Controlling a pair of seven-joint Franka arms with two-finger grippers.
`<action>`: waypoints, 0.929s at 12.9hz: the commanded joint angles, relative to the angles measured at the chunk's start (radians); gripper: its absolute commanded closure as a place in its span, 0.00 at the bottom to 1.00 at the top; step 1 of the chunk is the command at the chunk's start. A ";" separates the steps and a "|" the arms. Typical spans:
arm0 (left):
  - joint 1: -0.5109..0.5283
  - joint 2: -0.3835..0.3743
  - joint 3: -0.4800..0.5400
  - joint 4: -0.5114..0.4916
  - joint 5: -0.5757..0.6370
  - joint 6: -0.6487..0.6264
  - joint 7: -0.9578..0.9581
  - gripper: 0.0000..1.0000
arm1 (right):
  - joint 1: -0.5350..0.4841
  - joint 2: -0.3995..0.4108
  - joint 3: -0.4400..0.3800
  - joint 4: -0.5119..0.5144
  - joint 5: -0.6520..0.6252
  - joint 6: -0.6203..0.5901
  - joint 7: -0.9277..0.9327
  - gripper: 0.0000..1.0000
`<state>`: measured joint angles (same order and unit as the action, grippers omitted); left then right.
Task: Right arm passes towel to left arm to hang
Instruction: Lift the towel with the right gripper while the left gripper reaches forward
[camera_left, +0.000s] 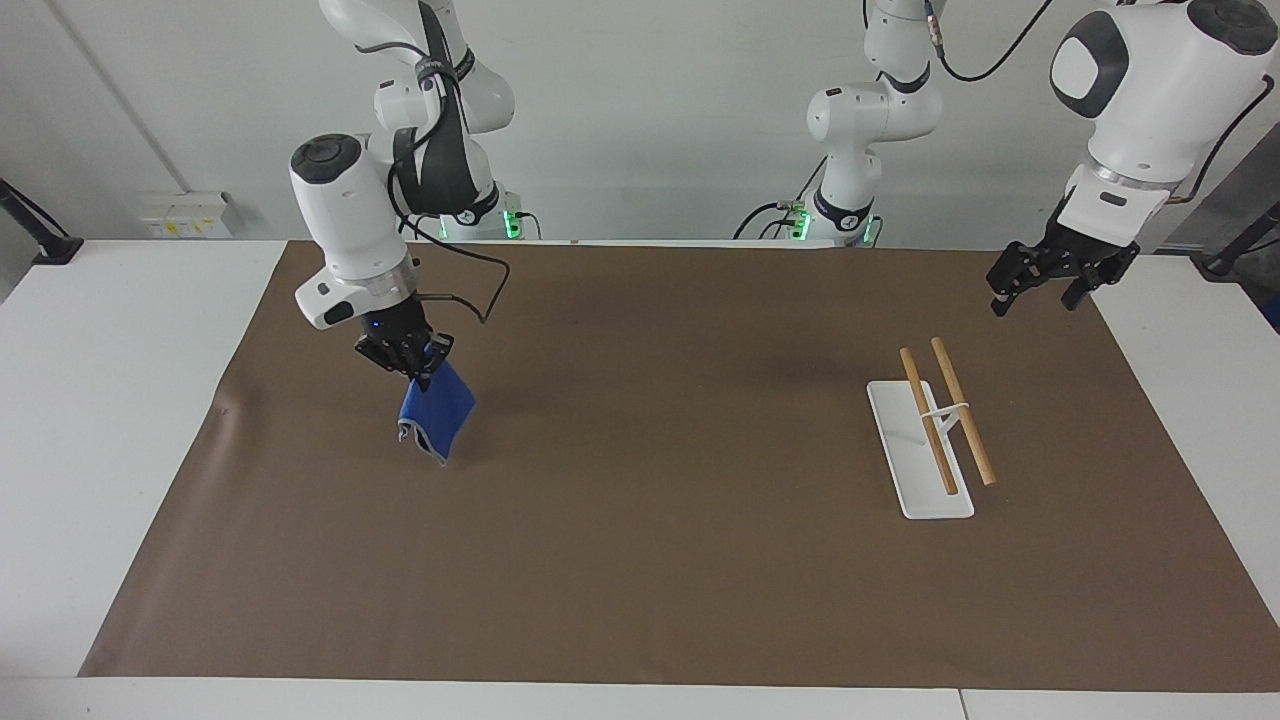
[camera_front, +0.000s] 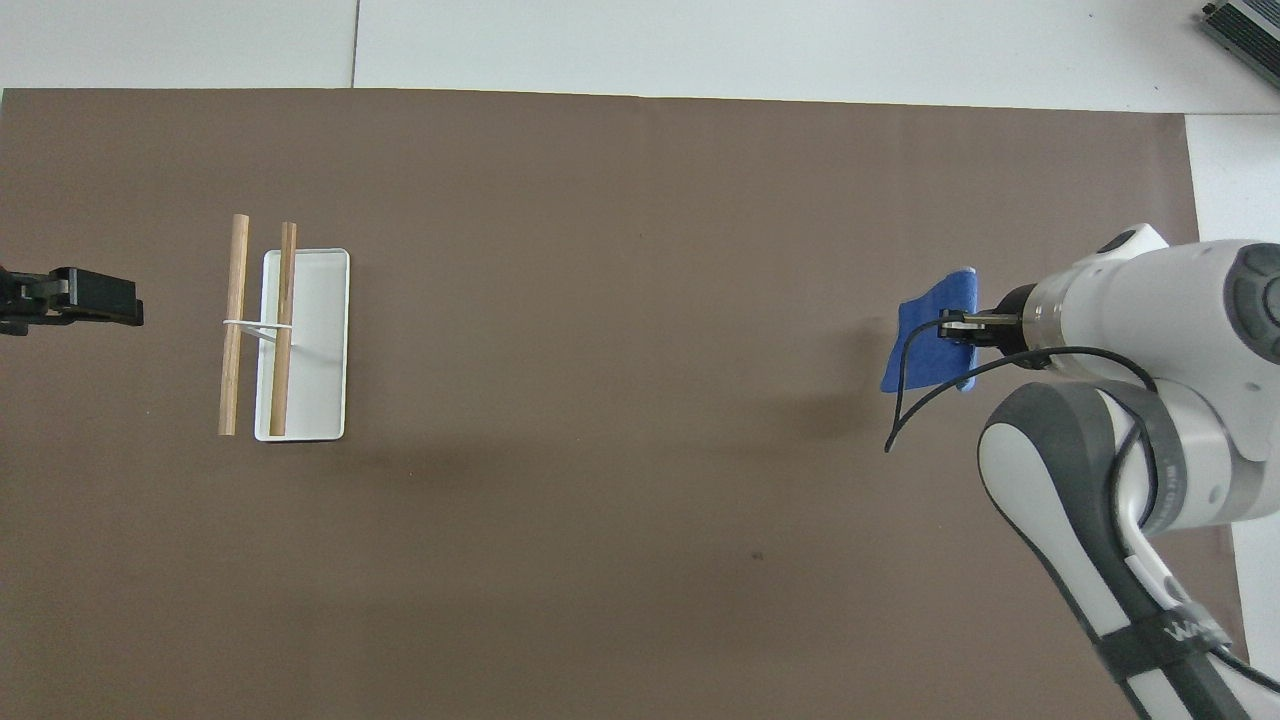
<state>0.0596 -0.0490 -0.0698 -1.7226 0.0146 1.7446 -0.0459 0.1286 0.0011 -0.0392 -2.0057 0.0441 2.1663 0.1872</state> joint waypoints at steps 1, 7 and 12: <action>0.003 -0.014 0.002 -0.020 -0.008 0.009 0.012 0.00 | -0.015 0.008 0.009 0.145 0.144 -0.121 0.029 1.00; 0.003 -0.015 0.002 -0.020 -0.008 0.004 0.012 0.00 | -0.096 0.007 -0.004 0.160 0.618 -0.122 0.069 1.00; -0.056 -0.022 -0.005 -0.014 -0.008 -0.025 0.006 0.00 | -0.067 0.045 0.007 0.113 0.952 -0.005 0.115 1.00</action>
<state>0.0324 -0.0493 -0.0822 -1.7226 0.0134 1.7376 -0.0436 0.0414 0.0276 -0.0440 -1.8680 0.9016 2.1041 0.2733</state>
